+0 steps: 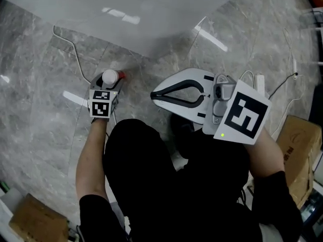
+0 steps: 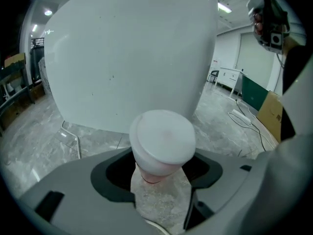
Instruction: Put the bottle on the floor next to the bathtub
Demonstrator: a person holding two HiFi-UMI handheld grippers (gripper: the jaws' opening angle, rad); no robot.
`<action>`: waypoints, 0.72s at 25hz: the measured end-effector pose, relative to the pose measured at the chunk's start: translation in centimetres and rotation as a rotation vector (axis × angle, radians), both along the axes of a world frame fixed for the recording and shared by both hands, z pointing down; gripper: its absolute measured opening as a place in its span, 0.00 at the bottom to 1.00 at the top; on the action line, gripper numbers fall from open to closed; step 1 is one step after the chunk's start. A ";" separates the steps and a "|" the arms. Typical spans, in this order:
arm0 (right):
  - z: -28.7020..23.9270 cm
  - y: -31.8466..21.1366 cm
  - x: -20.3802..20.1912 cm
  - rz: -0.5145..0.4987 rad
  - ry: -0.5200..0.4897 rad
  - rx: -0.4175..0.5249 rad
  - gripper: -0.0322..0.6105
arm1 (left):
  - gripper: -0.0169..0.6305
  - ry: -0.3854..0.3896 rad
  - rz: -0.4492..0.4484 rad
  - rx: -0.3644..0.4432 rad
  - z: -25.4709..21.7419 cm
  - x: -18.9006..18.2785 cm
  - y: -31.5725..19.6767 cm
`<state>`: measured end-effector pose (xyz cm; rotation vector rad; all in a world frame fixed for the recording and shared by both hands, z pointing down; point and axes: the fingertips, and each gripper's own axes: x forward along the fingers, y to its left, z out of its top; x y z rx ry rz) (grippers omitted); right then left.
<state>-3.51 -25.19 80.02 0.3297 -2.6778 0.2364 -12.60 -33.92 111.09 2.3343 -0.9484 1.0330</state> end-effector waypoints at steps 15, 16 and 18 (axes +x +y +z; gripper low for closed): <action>0.9 1.3 0.0 -0.036 0.043 -0.002 0.09 | 0.54 0.080 0.077 0.171 -5.6 -0.8 0.9; 1.1 1.0 0.0 -0.041 0.044 -0.004 0.09 | 0.55 0.093 0.073 0.171 -5.7 -1.0 0.9; 1.3 0.5 -0.1 -0.047 0.040 -0.002 0.09 | 0.55 0.115 0.063 0.177 -6.3 -1.5 0.9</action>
